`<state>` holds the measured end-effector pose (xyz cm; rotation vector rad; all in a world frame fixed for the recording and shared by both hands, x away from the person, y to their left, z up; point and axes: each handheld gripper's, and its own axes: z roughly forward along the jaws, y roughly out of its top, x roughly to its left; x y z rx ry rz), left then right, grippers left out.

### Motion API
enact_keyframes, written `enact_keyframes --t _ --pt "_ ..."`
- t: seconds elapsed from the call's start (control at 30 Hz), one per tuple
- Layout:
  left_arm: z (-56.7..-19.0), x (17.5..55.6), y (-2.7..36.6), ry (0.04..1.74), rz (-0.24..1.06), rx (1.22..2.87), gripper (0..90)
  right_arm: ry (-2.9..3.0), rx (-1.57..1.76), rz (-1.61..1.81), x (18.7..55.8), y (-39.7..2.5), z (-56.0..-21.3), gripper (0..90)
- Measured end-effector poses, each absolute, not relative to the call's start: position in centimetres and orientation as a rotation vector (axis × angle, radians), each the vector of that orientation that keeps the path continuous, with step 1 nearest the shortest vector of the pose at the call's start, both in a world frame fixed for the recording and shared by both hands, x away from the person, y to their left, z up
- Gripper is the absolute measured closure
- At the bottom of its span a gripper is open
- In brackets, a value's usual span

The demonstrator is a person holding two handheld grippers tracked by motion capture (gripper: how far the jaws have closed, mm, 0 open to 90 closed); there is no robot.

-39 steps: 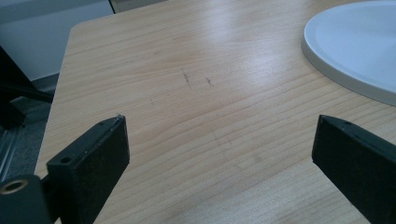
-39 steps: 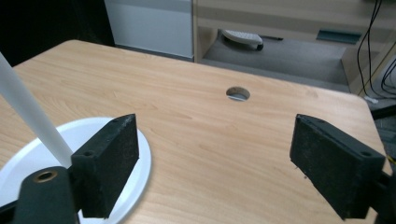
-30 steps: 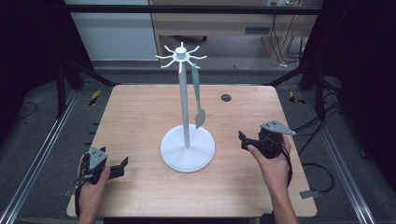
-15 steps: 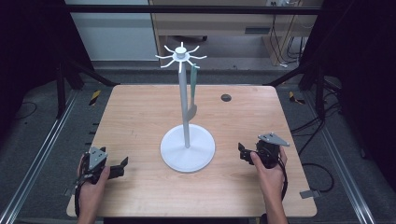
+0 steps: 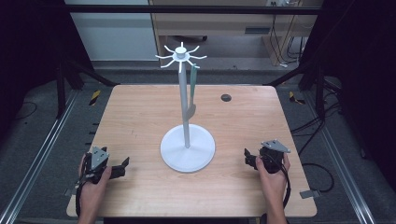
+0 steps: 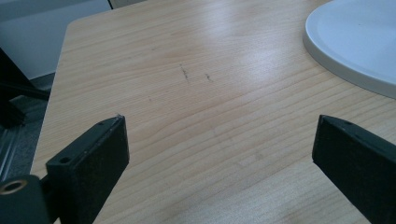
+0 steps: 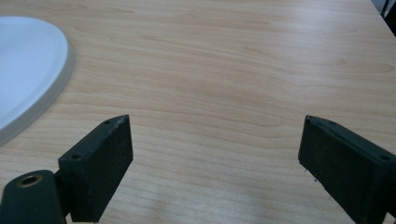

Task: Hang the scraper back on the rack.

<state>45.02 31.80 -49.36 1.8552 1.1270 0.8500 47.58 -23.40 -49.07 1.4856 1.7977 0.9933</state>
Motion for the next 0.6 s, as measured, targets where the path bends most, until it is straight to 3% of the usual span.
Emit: enact_keyframes --t 0.6 --pt "-49.8 45.5 31.7 1.131 0.85 1.849 2.9 1.741 1.545 0.976 47.4 -24.9 -50.2 9.4"
